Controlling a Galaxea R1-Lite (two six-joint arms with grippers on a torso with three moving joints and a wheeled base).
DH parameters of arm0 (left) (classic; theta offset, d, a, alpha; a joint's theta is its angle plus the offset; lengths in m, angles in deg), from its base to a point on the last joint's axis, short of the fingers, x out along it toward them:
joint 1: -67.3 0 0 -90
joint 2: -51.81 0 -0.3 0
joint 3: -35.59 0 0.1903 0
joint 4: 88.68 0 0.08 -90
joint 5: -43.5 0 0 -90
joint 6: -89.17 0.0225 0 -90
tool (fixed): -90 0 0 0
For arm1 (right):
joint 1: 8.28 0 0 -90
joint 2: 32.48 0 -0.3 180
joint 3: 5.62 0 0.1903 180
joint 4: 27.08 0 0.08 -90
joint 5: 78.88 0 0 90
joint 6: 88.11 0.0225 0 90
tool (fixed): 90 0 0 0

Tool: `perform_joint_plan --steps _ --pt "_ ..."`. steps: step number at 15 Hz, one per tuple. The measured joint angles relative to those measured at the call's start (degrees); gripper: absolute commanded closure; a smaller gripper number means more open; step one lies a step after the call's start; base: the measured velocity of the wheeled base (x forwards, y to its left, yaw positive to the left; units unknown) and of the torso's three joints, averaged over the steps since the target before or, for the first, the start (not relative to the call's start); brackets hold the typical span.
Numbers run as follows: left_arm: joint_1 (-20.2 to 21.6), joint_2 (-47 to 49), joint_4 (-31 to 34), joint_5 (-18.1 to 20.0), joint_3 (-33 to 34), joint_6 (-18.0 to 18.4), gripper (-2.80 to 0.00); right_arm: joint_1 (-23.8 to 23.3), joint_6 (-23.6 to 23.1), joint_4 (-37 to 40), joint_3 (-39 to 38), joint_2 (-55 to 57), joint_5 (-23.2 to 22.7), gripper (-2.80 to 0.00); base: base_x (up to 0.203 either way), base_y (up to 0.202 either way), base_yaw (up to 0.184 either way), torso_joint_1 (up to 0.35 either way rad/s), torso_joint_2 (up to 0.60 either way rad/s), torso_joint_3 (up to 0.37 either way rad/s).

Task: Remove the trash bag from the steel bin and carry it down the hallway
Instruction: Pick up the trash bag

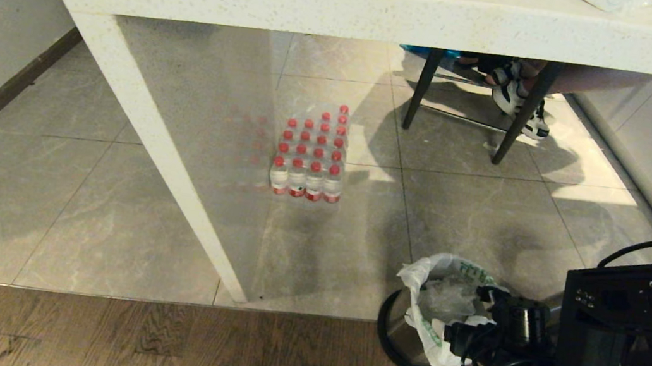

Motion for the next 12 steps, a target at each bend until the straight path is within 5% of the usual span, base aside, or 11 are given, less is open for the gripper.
perform_joint_plan --steps 1,12 --pt "0.0 0.0 0.0 0.0 0.0 0.0 0.0 0.0 0.0 -0.2 -0.1 0.1 0.1 0.0 0.0 0.0 0.0 0.0 0.0 0.0" --pt "0.0 0.0 0.0 0.0 0.0 0.0 0.0 1.1 0.2 -0.7 0.2 0.3 3.2 0.0 0.0 0.0 0.0 0.0 0.0 0.0"
